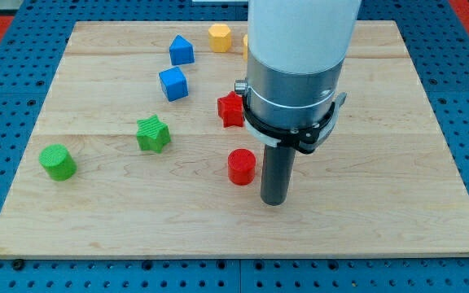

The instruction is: Keep the green circle parallel left to the red circle

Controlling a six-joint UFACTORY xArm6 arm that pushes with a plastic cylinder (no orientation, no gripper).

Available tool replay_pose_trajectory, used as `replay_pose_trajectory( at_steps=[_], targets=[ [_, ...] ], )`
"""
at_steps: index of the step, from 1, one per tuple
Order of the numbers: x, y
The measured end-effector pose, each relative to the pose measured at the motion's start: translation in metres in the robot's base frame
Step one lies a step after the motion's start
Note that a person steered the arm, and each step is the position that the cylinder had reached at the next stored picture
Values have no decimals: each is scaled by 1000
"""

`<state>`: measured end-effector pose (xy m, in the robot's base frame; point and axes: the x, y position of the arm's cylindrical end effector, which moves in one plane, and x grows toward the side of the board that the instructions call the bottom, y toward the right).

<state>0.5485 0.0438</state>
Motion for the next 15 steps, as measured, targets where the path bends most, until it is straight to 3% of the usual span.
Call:
replay_pose_trajectory(
  at_steps=[1, 2, 5, 6, 8, 9, 11, 13, 15],
  targets=[
    [11, -2],
    [49, -42],
    [25, -304],
    [-14, -309],
    [-39, -336],
    [-44, -287],
    [-88, -276],
    [-42, -184],
    [-37, -248]
  ],
)
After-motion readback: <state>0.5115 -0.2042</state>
